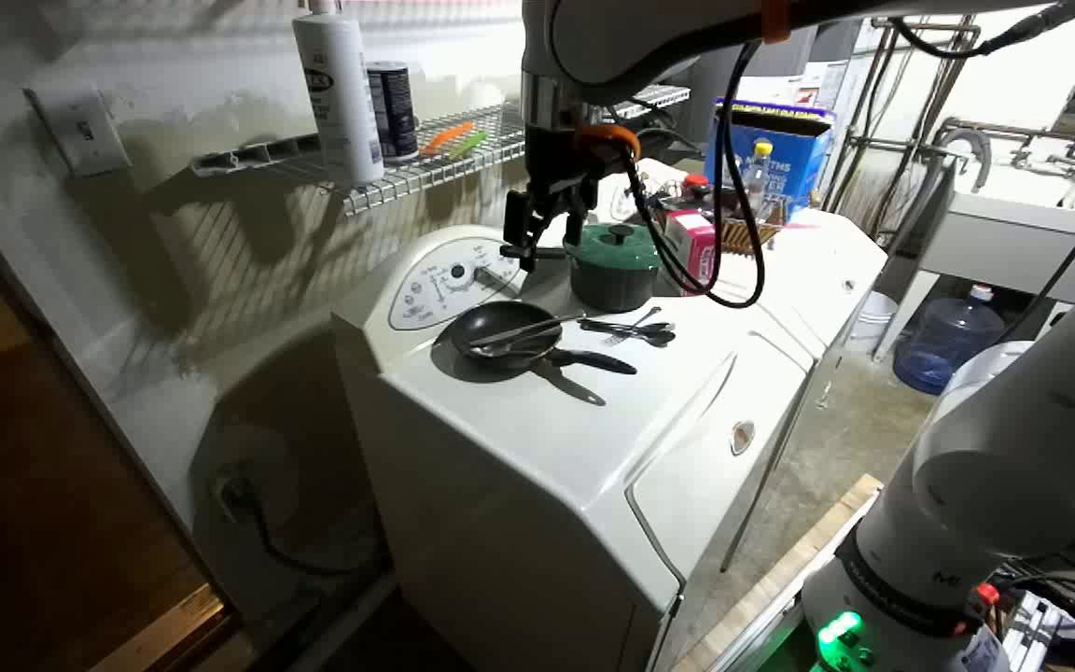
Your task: Put the pan on the first bottom shelf
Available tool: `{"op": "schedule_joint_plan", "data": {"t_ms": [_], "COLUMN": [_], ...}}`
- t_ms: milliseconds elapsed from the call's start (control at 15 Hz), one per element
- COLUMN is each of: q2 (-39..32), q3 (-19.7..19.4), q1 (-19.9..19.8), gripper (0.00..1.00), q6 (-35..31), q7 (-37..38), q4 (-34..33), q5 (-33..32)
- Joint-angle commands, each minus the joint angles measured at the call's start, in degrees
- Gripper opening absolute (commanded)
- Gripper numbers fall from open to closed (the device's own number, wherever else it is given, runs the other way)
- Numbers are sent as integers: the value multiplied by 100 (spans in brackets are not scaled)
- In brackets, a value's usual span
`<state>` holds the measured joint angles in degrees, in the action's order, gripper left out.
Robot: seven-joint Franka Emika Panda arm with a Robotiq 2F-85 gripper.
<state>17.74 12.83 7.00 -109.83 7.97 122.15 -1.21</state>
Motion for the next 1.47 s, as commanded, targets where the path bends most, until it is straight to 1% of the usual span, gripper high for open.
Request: {"op": "schedule_joint_plan", "data": {"t_ms": [0,400,467,600,800,867,933,1000,1133,1400], "q2": [-9,-9,5,-31,-53,-43,-47,23,93,93], "q3": [-55,-55,-54,-64,15,66,138,274,374,651], "q1": [65,66,82,170,215,222,211,101,32,39], "gripper": [100,100,100,100,100,100,100,100,100,100], "q6": [12,12,-230,-486,-656,-707,-699,-580,-465,-276], "q7": [18,18,-15,-95,206,351,529,901,1291,2067], "q4": [-13,-12,72,292,790,998,1149,1303,1458,1374], "q5": [-21,-21,-15,216,249,162,-5,-510,-1116,-2272]}}
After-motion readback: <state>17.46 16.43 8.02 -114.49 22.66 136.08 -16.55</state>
